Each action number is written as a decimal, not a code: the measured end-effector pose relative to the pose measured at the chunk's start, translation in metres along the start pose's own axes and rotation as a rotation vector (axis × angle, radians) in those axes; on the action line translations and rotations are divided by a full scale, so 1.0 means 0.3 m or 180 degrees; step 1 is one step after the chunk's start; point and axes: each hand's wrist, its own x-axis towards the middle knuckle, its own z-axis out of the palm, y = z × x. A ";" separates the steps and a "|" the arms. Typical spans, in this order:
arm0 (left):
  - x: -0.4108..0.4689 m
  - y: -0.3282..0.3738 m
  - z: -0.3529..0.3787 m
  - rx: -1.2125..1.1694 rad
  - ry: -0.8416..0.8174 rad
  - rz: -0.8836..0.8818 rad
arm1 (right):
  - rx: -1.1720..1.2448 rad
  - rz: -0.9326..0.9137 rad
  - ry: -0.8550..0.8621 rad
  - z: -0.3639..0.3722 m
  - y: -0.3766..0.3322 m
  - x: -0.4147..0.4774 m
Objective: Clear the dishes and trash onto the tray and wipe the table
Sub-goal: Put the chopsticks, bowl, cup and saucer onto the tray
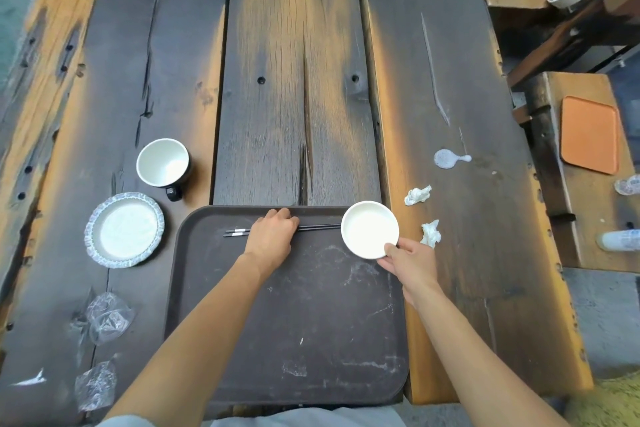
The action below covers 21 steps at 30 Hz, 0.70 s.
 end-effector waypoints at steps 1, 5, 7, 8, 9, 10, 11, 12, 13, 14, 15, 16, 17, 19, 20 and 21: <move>0.006 0.001 -0.002 -0.0004 0.0005 -0.0007 | 0.0007 0.0013 0.0010 0.001 0.005 0.003; 0.029 0.007 -0.016 -0.0007 -0.0042 -0.0036 | 0.0038 0.0064 0.0027 0.016 0.015 0.013; 0.038 0.009 -0.023 0.0005 -0.0041 -0.0025 | 0.0095 0.0107 0.0017 0.023 0.020 0.021; 0.041 0.010 -0.023 0.0019 -0.0037 -0.0014 | 0.0134 0.0120 0.0014 0.026 0.022 0.023; 0.043 0.011 -0.022 0.0036 -0.0026 0.0006 | 0.0162 0.0129 0.0020 0.028 0.022 0.024; 0.044 0.011 -0.023 0.0073 -0.0005 0.0032 | 0.0180 0.0133 0.0031 0.030 0.022 0.023; 0.043 0.009 -0.022 0.0126 0.0012 0.0068 | 0.0192 0.0131 0.0047 0.032 0.021 0.020; 0.042 0.008 -0.020 0.0175 0.0004 0.0088 | 0.0208 0.0129 0.0068 0.034 0.021 0.018; 0.040 0.006 -0.018 0.0217 0.0005 0.0087 | 0.0222 0.0125 0.0089 0.036 0.021 0.017; 0.038 0.004 -0.018 0.0240 0.0023 0.0073 | 0.0226 0.0129 0.0111 0.037 0.022 0.017; 0.038 0.001 -0.017 0.0225 0.0020 0.0065 | 0.0227 0.0138 0.0128 0.038 0.022 0.017; 0.039 0.000 -0.019 0.0185 0.0028 0.0068 | 0.0243 0.0149 0.0141 0.039 0.021 0.018; 0.040 -0.001 -0.020 0.0154 0.0052 0.0075 | 0.0265 0.0157 0.0140 0.039 0.019 0.019; 0.042 0.000 -0.028 0.0112 0.0078 0.0070 | 0.0240 0.0155 0.0130 0.038 0.016 0.020; 0.041 0.001 -0.030 0.0102 0.0078 0.0067 | 0.0213 0.0157 0.0115 0.036 0.013 0.020; 0.040 0.002 -0.030 0.0084 0.0080 0.0061 | 0.0206 0.0166 0.0092 0.034 0.009 0.019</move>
